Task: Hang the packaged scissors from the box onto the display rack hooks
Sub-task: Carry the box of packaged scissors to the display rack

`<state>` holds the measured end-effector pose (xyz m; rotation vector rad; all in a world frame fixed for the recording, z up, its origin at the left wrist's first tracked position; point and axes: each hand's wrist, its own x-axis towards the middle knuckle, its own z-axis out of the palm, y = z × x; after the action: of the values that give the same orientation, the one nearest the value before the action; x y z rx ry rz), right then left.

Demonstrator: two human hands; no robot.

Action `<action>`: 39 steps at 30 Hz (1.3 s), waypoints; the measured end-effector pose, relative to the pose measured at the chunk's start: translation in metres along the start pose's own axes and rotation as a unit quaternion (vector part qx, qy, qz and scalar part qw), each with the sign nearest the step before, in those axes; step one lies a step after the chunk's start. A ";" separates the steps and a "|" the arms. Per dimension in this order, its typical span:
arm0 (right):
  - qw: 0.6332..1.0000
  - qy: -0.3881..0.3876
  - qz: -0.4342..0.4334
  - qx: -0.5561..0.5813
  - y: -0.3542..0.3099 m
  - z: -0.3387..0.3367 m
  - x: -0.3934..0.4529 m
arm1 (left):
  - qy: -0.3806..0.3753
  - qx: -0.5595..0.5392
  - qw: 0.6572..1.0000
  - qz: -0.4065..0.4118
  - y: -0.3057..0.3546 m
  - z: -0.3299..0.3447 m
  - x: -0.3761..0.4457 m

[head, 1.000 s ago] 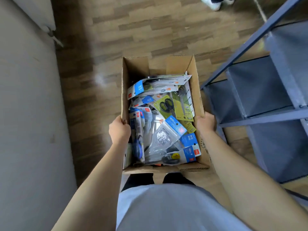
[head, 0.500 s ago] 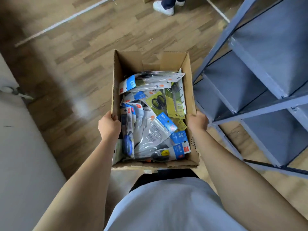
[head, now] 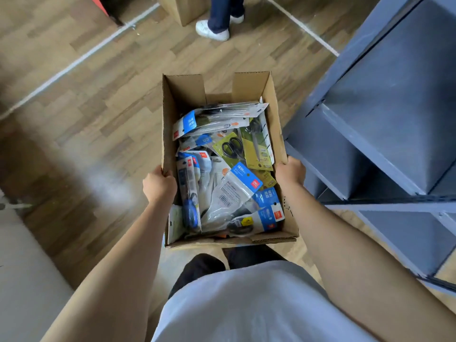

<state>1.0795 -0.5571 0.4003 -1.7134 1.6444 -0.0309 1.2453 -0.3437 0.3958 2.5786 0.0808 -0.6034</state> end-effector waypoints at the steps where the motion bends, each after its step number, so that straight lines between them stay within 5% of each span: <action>1: 1.000 0.005 0.002 0.001 -0.009 -0.003 0.009 | 0.003 0.002 1.000 0.006 0.013 -0.001 0.009; 12: 0.995 0.058 0.026 0.076 -0.067 -0.007 0.065 | -0.013 0.027 0.995 0.098 0.124 -0.012 0.093; 18: 0.993 0.097 0.067 0.022 -0.094 0.006 0.089 | -0.077 0.068 0.986 0.135 0.164 0.001 0.156; 27: 0.964 0.142 0.221 0.048 -0.160 0.025 0.113 | -0.166 0.148 0.945 0.240 0.262 -0.001 0.250; 39: 0.935 0.209 0.251 0.140 -0.210 0.005 0.177 | -0.188 0.154 0.901 0.360 0.400 0.033 0.309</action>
<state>1.2914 -0.7305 0.4224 -1.0799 2.2300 -0.3881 1.5759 -0.7274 0.4152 2.4491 -1.1237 -0.8396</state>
